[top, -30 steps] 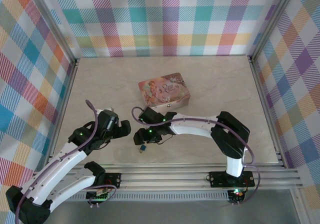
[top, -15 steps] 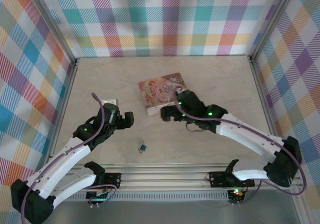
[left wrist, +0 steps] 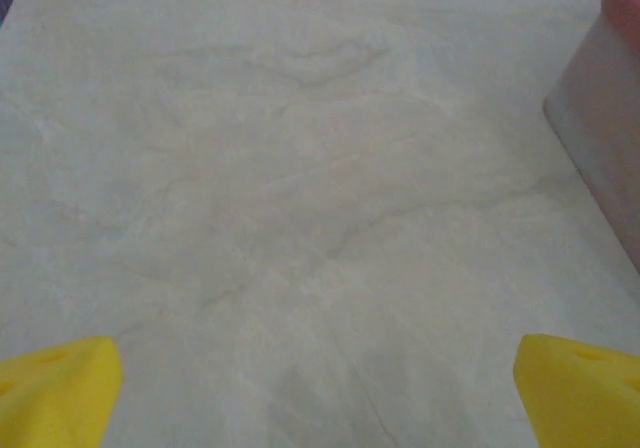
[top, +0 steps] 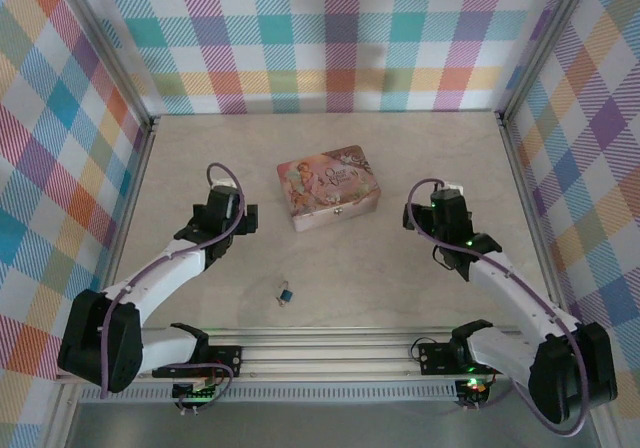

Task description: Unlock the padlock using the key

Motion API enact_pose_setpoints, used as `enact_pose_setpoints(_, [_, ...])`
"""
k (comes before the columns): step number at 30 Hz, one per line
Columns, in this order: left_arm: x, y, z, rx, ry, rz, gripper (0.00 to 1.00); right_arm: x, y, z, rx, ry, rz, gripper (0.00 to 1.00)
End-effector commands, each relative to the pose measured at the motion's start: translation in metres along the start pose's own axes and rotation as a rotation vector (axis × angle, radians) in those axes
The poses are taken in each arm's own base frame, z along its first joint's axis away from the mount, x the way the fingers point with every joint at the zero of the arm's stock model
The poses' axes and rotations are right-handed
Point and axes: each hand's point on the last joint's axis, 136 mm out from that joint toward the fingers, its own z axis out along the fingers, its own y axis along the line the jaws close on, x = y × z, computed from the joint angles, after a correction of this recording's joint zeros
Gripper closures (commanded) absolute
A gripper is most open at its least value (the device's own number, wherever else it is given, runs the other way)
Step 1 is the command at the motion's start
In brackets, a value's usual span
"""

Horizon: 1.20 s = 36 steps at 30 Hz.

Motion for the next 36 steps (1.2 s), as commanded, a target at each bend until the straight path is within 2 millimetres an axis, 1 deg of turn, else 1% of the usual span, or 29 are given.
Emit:
enact_pose_setpoints(1, [-0.011,0.008,0.007,0.009,-0.118,-0.019,0.00,-0.018,-0.012,0.012,0.042,-0.138,-0.151,0.00])
enact_pose_setpoints(6, [0.002,0.022,0.009,-0.031,-0.205,-0.042,0.00,-0.015,-0.036,0.023,0.051,-0.253,-0.091,0.00])
enact_pose_setpoints(8, [0.005,0.029,0.009,-0.069,-0.232,-0.048,0.00,-0.013,-0.042,0.028,0.047,-0.271,-0.077,0.00])
enact_pose_setpoints(10, [0.009,0.032,0.008,-0.074,-0.279,-0.064,0.00,-0.011,-0.048,0.033,0.059,-0.293,-0.075,0.00])
enact_pose_setpoints(16, [0.001,0.032,-0.003,-0.030,-0.441,-0.100,0.00,-0.021,-0.051,0.037,0.047,-0.411,-0.049,0.00])
enact_pose_setpoints(19, [-0.005,0.026,-0.001,0.013,-0.472,-0.088,0.00,-0.025,-0.053,0.040,0.041,-0.436,-0.028,0.00])
enact_pose_setpoints(22, [-0.010,0.023,0.011,0.016,-0.468,-0.062,0.00,-0.021,-0.051,0.049,0.010,-0.451,-0.012,0.00])
enact_pose_setpoints(24, [-0.007,0.022,0.022,0.038,-0.428,-0.068,0.00,-0.020,-0.050,0.055,0.004,-0.475,-0.013,0.00])
enact_pose_setpoints(26, [-0.005,0.022,0.026,0.047,-0.424,-0.075,0.00,-0.017,-0.043,0.056,-0.031,-0.455,-0.037,0.00])
enact_pose_setpoints(28, [-0.002,0.021,0.030,0.055,-0.414,-0.074,0.00,-0.018,-0.042,0.058,-0.035,-0.453,-0.038,0.00])
enact_pose_setpoints(30, [0.002,0.016,0.037,0.076,-0.396,-0.061,0.00,-0.015,-0.040,0.066,-0.045,-0.422,-0.048,0.00])
enact_pose_setpoints(31, [0.004,0.011,0.043,0.099,-0.385,-0.044,0.00,-0.018,-0.041,0.070,-0.033,-0.442,-0.046,0.00])
enact_pose_setpoints(32, [0.007,0.008,0.048,0.117,-0.370,-0.037,0.00,-0.016,-0.042,0.075,-0.026,-0.430,-0.052,0.00])
enact_pose_setpoints(33, [0.007,0.011,0.055,0.107,-0.364,-0.049,0.00,-0.010,-0.042,0.079,-0.026,-0.365,-0.043,0.00])
enact_pose_setpoints(35, [0.008,0.010,0.064,0.128,-0.292,-0.057,0.00,-0.018,-0.047,0.087,0.001,-0.352,-0.020,0.00])
enact_pose_setpoints(36, [0.005,0.013,0.069,0.125,-0.285,-0.075,0.00,-0.016,-0.047,0.092,0.001,-0.297,-0.018,0.00])
